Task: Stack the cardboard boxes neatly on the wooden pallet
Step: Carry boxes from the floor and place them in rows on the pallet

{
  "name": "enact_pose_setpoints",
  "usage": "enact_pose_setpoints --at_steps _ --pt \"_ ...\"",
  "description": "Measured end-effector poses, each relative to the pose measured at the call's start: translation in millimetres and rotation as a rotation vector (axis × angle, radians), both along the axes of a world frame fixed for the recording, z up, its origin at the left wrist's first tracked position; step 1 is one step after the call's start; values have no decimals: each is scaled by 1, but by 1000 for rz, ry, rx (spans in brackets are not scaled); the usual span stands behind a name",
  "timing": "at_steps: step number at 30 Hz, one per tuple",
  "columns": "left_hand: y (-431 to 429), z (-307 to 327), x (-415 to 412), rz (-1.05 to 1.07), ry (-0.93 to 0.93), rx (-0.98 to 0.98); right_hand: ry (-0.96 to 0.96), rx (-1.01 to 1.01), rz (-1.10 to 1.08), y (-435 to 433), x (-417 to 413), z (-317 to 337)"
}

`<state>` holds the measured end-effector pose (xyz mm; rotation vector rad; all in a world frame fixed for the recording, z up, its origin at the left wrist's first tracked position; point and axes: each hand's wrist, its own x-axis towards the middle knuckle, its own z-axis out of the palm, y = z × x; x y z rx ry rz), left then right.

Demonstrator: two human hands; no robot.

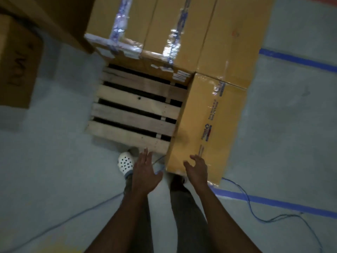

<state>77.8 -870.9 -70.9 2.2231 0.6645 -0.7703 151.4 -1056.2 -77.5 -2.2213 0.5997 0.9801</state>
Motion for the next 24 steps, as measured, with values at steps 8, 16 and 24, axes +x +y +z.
enact_pose_setpoints --at_steps 8,16,24 --pt "132 131 -80 339 -113 89 -96 191 352 201 -18 136" --pt "290 202 -171 544 -161 104 -149 299 486 381 -47 229" --pt "449 257 -205 787 -252 212 -52 426 544 531 -87 257"
